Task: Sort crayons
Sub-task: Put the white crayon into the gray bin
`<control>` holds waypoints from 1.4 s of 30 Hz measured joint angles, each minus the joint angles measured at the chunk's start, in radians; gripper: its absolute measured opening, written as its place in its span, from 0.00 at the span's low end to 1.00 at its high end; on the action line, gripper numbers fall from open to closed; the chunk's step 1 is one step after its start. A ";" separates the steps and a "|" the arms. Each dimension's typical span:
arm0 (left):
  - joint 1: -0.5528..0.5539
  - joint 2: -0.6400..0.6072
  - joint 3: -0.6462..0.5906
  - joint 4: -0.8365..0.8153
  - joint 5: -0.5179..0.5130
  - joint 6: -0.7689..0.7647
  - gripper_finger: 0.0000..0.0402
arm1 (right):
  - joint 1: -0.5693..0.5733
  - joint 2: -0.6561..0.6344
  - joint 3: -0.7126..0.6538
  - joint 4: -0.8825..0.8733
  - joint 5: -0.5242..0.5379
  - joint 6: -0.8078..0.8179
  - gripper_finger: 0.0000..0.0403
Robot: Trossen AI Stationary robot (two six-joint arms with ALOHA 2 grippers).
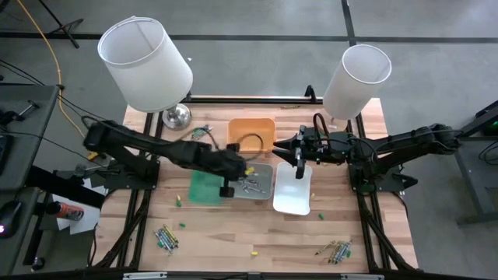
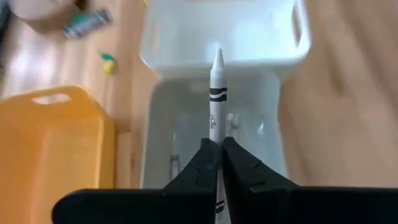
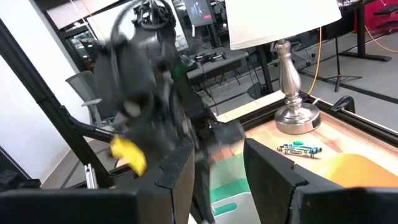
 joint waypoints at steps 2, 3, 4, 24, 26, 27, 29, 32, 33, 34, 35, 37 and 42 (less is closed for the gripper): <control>0.000 0.055 0.007 0.006 -0.006 0.029 0.00 | 0.000 0.000 0.000 -0.003 0.001 0.000 0.33; 0.001 0.082 0.012 0.009 -0.014 0.043 0.00 | 0.000 0.000 0.000 -0.006 0.002 0.000 0.33; 0.004 0.107 0.013 0.014 -0.024 0.053 0.00 | 0.000 0.000 0.000 -0.007 0.003 0.000 0.33; 0.068 0.256 0.012 0.003 -0.015 0.013 0.13 | 0.000 0.000 0.000 -0.036 0.004 0.000 0.33; 0.075 0.253 0.014 0.002 -0.004 0.008 0.18 | 0.000 0.000 0.000 -0.035 0.001 0.000 0.33; 0.076 0.249 0.018 -0.017 -0.001 0.002 0.21 | 0.000 0.000 0.000 -0.034 0.001 0.000 0.33; 0.078 0.246 0.039 -0.053 0.001 -0.007 0.26 | 0.000 0.000 0.000 -0.032 0.001 0.000 0.33; 0.077 0.230 0.080 -0.161 0.002 -0.007 0.32 | 0.000 0.000 0.000 -0.025 0.002 -0.001 0.33; 0.077 0.220 0.092 -0.198 0.002 -0.008 0.34 | 0.000 -0.001 0.000 -0.023 0.002 -0.006 0.33; 0.077 0.205 0.098 -0.229 0.002 -0.017 0.35 | 0.000 -0.003 0.000 -0.024 0.002 -0.015 0.33; 0.078 0.181 0.099 -0.255 0.002 -0.035 0.36 | 0.000 -0.004 0.000 -0.018 0.002 -0.021 0.33; 0.079 0.121 0.083 -0.252 0.002 -0.091 0.37 | 0.000 -0.005 0.000 -0.017 0.002 -0.026 0.33; 0.073 -0.110 -0.052 -0.072 -0.034 -0.216 0.35 | -0.003 -0.006 0.000 -0.025 0.002 -0.026 0.33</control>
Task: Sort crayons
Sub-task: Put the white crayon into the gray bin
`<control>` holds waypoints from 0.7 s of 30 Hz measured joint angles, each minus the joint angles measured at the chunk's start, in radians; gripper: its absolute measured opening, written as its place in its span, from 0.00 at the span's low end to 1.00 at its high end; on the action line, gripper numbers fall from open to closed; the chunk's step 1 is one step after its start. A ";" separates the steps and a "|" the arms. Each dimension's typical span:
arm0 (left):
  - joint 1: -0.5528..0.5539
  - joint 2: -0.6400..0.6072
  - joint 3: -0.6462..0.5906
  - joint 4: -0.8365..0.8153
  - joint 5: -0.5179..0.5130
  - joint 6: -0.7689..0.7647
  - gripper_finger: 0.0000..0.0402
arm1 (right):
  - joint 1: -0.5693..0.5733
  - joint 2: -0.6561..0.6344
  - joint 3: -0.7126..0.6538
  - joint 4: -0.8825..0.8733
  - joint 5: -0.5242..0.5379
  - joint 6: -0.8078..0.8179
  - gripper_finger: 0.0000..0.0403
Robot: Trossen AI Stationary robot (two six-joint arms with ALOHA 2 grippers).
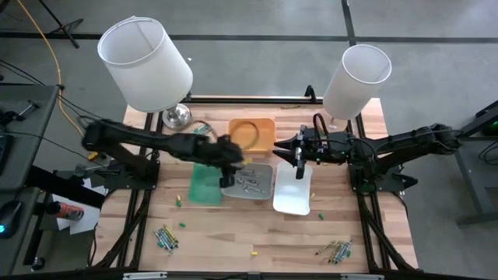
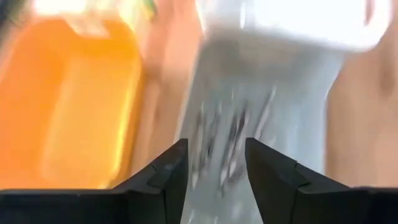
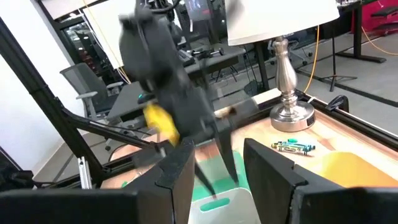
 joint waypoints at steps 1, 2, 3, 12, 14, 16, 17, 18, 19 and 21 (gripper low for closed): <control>-0.004 -0.053 -0.041 0.063 -0.009 -0.019 0.35 | 0.000 0.000 0.000 0.001 0.000 0.000 0.33; -0.011 -0.106 -0.083 0.142 -0.018 -0.039 0.34 | 0.000 0.000 0.000 0.001 0.000 0.000 0.33; -0.019 -0.158 -0.128 0.219 -0.023 -0.058 0.33 | 0.000 0.000 0.000 0.001 0.000 0.000 0.33; -0.067 -0.478 -0.467 0.733 -0.019 -0.244 0.32 | 0.000 0.000 0.000 0.025 -0.005 0.007 0.33; -0.069 -0.514 -0.501 0.774 -0.023 -0.265 0.32 | 0.000 0.000 0.000 0.026 -0.007 0.008 0.33; -0.069 -0.541 -0.516 0.772 -0.033 -0.272 0.32 | 0.000 0.000 0.000 0.028 -0.007 0.007 0.33; -0.069 -0.547 -0.518 0.777 -0.041 -0.271 0.32 | 0.000 0.000 0.000 0.028 -0.007 0.007 0.33; -0.069 -0.556 -0.524 0.774 -0.049 -0.271 0.32 | 0.000 0.000 0.000 0.029 -0.007 0.008 0.33; -0.069 -0.561 -0.525 0.768 -0.058 -0.271 0.32 | 0.000 0.000 0.000 0.031 -0.008 0.007 0.33; -0.069 -0.560 -0.523 0.775 -0.062 -0.262 0.32 | 0.000 0.000 0.000 0.031 -0.008 0.004 0.33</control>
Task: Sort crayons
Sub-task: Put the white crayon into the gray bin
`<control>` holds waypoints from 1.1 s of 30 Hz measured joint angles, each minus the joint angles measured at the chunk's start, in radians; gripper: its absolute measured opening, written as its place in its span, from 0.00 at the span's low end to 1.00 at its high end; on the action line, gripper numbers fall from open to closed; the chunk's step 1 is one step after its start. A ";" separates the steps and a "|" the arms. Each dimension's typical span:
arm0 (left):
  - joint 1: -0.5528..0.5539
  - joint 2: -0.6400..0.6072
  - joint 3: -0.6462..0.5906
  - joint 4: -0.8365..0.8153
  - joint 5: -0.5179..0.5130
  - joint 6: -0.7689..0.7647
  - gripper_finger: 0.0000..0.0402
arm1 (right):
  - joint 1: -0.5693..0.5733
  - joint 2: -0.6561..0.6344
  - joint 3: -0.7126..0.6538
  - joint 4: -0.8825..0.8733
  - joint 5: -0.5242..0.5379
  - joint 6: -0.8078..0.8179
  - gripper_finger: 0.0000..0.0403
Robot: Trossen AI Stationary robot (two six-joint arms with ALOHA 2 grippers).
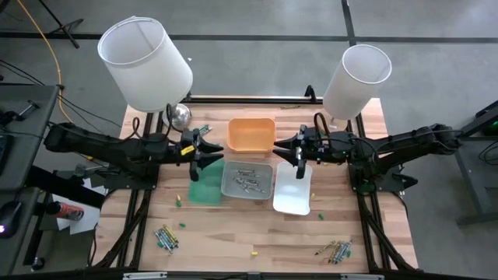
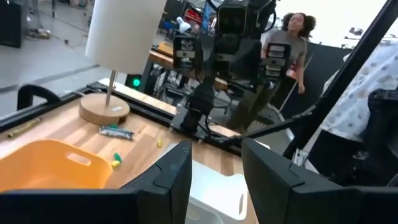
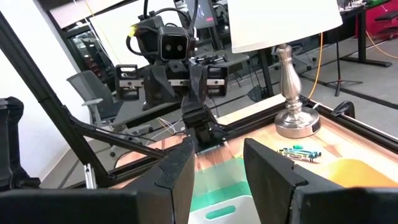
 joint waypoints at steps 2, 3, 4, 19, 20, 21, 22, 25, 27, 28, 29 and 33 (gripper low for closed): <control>0.000 0.000 0.000 -0.003 -0.009 0.012 0.32 | 0.000 0.000 0.000 0.000 0.000 -0.001 0.33; 0.000 0.000 0.000 -0.004 -0.014 0.017 0.32 | 0.000 0.000 0.000 0.000 0.000 0.000 0.33; 0.000 0.000 0.000 -0.004 -0.019 0.017 0.32 | 0.000 0.000 0.000 0.001 -0.001 0.000 0.33; 0.000 0.000 0.000 -0.004 -0.052 0.019 0.32 | 0.000 0.000 0.000 0.086 -0.003 0.091 0.33; 0.000 0.000 0.000 -0.004 -0.052 0.019 0.32 | 0.000 0.000 0.000 0.120 -0.002 0.115 0.33; 0.000 0.000 0.000 -0.005 -0.052 0.019 0.32 | 0.000 0.000 0.000 0.157 0.002 0.136 0.33; 0.000 0.000 0.000 -0.005 -0.052 0.019 0.32 | 0.000 0.000 0.000 0.196 0.006 0.151 0.33; 0.000 0.000 0.000 -0.009 -0.052 0.019 0.32 | 0.000 -0.001 0.001 0.285 0.048 0.159 0.33; 0.000 0.000 0.000 -0.008 -0.052 0.019 0.32 | 0.000 -0.001 0.001 0.294 0.094 0.156 0.33; 0.000 0.000 0.000 -0.008 -0.052 0.019 0.32 | 0.000 -0.001 0.001 0.291 0.119 0.156 0.33; 0.000 0.000 0.000 -0.009 -0.052 0.019 0.32 | 0.000 -0.001 0.001 0.289 0.143 0.156 0.33; 0.000 0.000 0.000 -0.009 -0.052 0.019 0.32 | -0.001 0.007 0.001 0.244 0.173 0.182 0.33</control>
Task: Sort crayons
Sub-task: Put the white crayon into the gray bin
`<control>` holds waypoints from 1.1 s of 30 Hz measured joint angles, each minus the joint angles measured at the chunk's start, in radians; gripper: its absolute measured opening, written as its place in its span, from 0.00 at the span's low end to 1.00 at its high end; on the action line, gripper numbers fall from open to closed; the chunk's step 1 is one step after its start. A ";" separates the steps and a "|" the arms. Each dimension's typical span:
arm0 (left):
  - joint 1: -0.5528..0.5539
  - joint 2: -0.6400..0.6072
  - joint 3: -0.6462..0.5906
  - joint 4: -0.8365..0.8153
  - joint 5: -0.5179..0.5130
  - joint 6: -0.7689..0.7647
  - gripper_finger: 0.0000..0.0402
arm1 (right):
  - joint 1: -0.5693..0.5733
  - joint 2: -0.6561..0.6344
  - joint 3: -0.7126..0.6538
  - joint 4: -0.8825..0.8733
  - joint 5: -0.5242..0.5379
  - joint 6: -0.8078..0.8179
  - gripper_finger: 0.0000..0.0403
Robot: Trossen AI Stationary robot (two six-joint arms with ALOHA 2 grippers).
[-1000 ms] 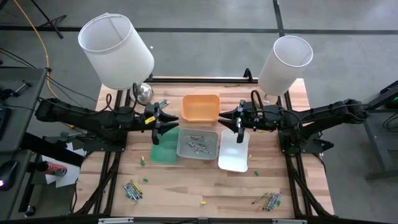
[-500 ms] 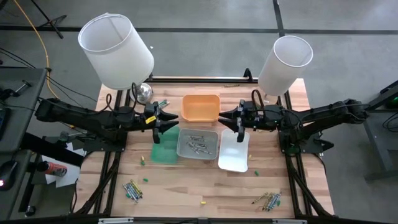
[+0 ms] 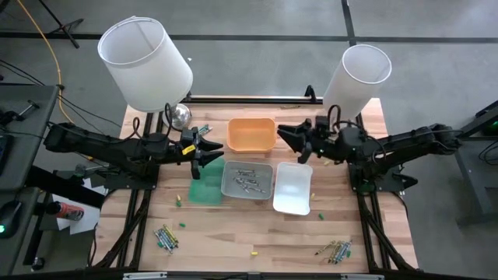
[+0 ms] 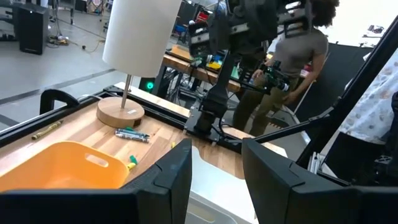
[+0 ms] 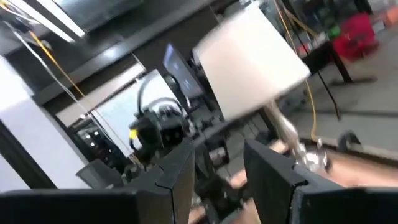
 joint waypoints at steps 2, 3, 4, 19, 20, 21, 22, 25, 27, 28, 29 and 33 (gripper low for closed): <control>0.000 0.000 0.000 0.000 -0.007 0.000 0.32 | 0.000 -0.001 0.000 -0.044 0.001 0.049 0.33; 0.000 0.000 0.000 0.000 -0.011 0.000 0.32 | 0.000 -0.001 0.000 -0.082 0.009 0.086 0.33; 0.000 0.000 0.000 0.000 -0.012 0.000 0.32 | -0.002 0.001 0.000 -0.132 0.017 0.127 0.33; 0.000 0.000 0.000 -0.005 -0.017 -0.001 0.32 | -0.214 0.106 0.079 -1.393 -0.016 0.677 0.33; 0.000 0.000 0.000 -0.005 -0.017 -0.001 0.32 | -0.236 0.116 0.077 -1.422 -0.032 0.676 0.33; 0.000 0.000 0.000 -0.004 -0.017 -0.001 0.32 | -0.257 0.125 0.070 -1.428 -0.049 0.662 0.33; 0.000 0.000 0.000 -0.004 -0.017 -0.001 0.32 | -0.280 0.135 0.059 -1.422 -0.070 0.642 0.33; 0.000 0.000 0.000 -0.003 -0.018 -0.001 0.32 | -0.345 0.175 0.015 -1.379 -0.140 0.579 0.33; 0.000 0.000 0.000 -0.003 -0.018 -0.001 0.32 | -0.385 0.204 -0.014 -1.354 -0.162 0.558 0.33; 0.000 0.000 0.000 -0.003 -0.019 -0.001 0.32 | -0.405 0.220 -0.026 -1.353 -0.166 0.554 0.33; 0.000 0.000 0.000 -0.003 -0.019 0.000 0.32 | -0.424 0.235 -0.037 -1.349 -0.169 0.548 0.33; 0.000 0.000 0.000 -0.001 -0.021 0.000 0.32 | -0.490 0.274 -0.054 -1.302 -0.163 0.509 0.33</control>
